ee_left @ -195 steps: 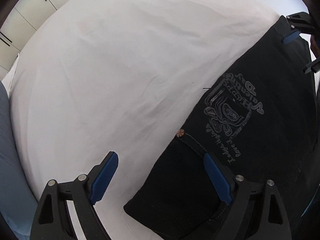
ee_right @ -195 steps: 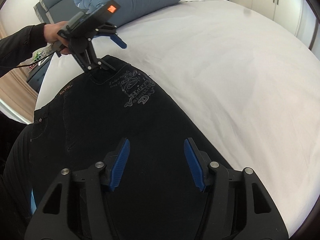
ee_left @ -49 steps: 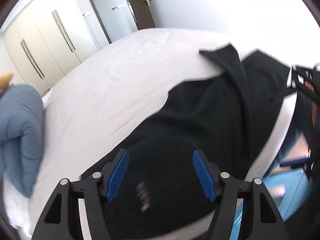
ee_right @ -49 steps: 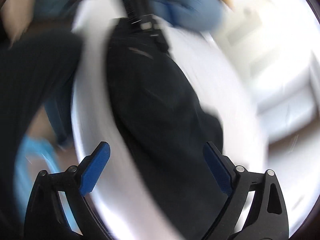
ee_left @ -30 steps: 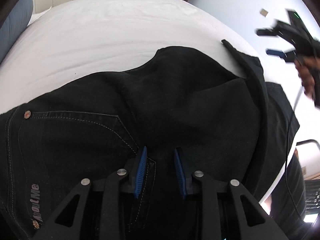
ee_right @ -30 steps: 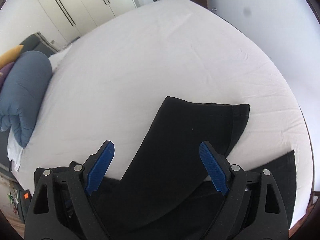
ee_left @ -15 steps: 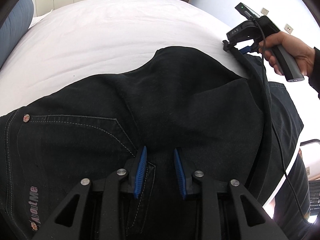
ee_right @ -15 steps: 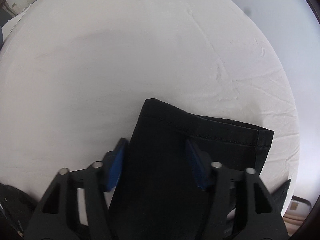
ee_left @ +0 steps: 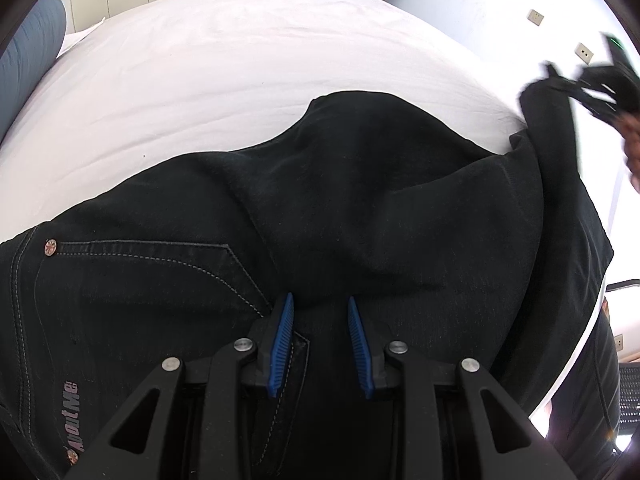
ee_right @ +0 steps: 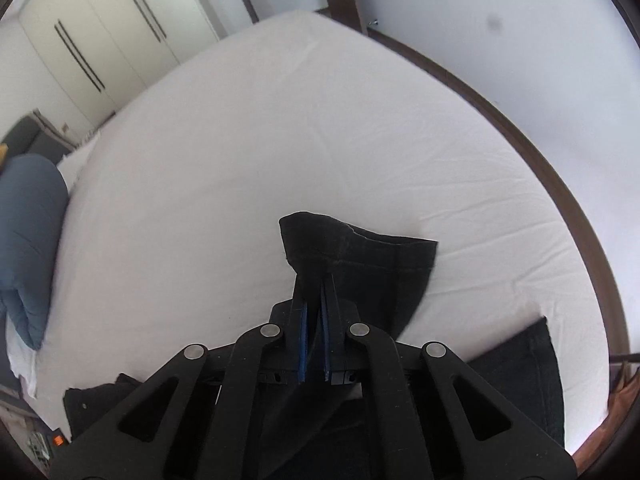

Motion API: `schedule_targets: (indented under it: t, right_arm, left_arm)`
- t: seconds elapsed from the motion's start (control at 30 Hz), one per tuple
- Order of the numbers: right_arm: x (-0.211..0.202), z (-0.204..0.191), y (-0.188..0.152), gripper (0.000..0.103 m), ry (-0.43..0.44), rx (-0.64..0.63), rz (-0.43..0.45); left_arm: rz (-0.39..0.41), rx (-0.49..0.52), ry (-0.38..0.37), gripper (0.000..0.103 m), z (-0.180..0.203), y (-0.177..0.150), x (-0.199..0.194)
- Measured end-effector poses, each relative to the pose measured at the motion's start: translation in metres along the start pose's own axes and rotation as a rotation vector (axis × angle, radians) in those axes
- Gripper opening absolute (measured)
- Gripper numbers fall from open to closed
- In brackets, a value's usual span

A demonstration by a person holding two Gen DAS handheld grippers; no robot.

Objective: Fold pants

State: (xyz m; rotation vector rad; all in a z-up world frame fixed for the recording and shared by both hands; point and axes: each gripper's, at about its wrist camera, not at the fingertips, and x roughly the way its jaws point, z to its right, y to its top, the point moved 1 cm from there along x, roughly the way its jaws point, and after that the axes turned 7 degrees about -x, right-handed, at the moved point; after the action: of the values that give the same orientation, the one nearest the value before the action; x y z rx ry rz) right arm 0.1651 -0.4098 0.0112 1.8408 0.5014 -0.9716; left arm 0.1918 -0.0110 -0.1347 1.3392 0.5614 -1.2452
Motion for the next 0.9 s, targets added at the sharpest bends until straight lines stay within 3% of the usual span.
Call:
schedule_targets:
  t: [0.17, 0.27, 0.4, 0.43, 0.57, 0.67, 0.8, 0.9]
  right_arm:
    - [-0.064, 0.061, -0.048, 0.004, 0.053, 0.174, 0.128]
    - [-0.088, 0.092, -0.099, 0.004, 0.087, 0.283, 0.196]
    - [-0.085, 0.138, -0.169, 0.004, 0.079, 0.462, 0.206]
    - [-0.077, 0.148, -0.178, 0.004, 0.073, 0.497, 0.189]
    - [-0.043, 0.187, -0.208, 0.006, 0.098, 0.607, 0.107]
    - [-0.03, 0.189, -0.214, 0.008, 0.143, 0.644, 0.114]
    - [-0.03, 0.187, -0.226, 0.009, 0.233, 0.736, 0.108]
    - [-0.028, 0.179, -0.228, 0.009, 0.248, 0.717, 0.132]
  left_arm:
    - [-0.022, 0.005, 0.024, 0.031, 0.006, 0.012, 0.003]
    - [-0.029, -0.003, 0.037, 0.032, 0.012, 0.019, 0.004]
    - [-0.032, -0.017, 0.051, 0.037, 0.019, 0.027, 0.009]
    - [-0.034, -0.019, 0.048, 0.044, 0.023, 0.029, 0.01]
    - [-0.048, 0.015, 0.048, 0.072, 0.045, 0.033, 0.016]
    - [-0.044, 0.039, 0.086, 0.078, 0.062, 0.032, 0.02]
    - [-0.047, 0.021, 0.084, 0.079, 0.073, 0.035, 0.022]
    - [-0.045, 0.026, 0.088, 0.079, 0.08, 0.032, 0.022]
